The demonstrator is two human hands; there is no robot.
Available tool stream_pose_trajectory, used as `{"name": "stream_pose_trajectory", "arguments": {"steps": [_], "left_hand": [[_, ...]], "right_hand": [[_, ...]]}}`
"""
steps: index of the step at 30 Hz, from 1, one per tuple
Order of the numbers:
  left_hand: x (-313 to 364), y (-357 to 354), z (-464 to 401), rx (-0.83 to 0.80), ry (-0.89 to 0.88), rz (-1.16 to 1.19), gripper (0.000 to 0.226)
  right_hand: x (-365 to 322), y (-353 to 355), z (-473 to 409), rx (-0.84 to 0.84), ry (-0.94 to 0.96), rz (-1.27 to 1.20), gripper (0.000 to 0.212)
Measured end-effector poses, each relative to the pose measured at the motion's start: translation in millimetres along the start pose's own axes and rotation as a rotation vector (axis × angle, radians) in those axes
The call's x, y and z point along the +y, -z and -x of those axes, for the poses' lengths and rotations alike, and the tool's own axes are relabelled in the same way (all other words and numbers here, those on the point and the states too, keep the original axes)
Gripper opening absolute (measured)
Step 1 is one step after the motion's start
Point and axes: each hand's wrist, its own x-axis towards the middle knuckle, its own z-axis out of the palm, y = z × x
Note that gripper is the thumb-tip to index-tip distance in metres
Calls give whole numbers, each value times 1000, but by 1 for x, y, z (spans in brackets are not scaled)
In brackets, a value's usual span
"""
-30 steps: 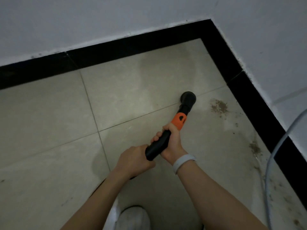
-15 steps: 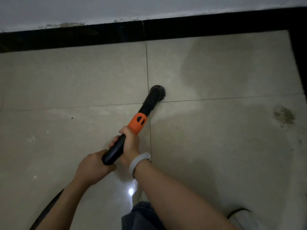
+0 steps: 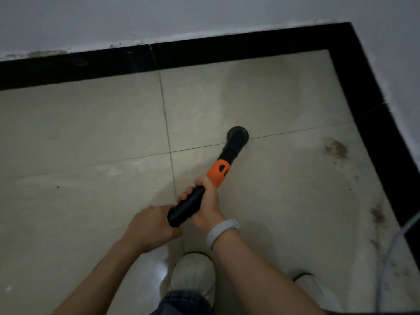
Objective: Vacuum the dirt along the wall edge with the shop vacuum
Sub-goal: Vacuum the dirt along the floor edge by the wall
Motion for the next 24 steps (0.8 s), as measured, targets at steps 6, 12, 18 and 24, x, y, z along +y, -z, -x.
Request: {"name": "stream_pose_trajectory", "arguments": {"steps": [6,12,18,24], "left_hand": [[54,0,-33,-33,-111,-18,21],[116,-11,-63,-109,-233,-114,21],[171,-27,-86,-261,-287,21,28],[180,-41,-87,-330,-245,170,24]], "right_hand": [[-51,23,1,75,139,-56,16],[-104,61,11,166,237,-158,16],[-151,98,15,266,286,-189,13],[-162,114,20,269,247,-185,14]]}}
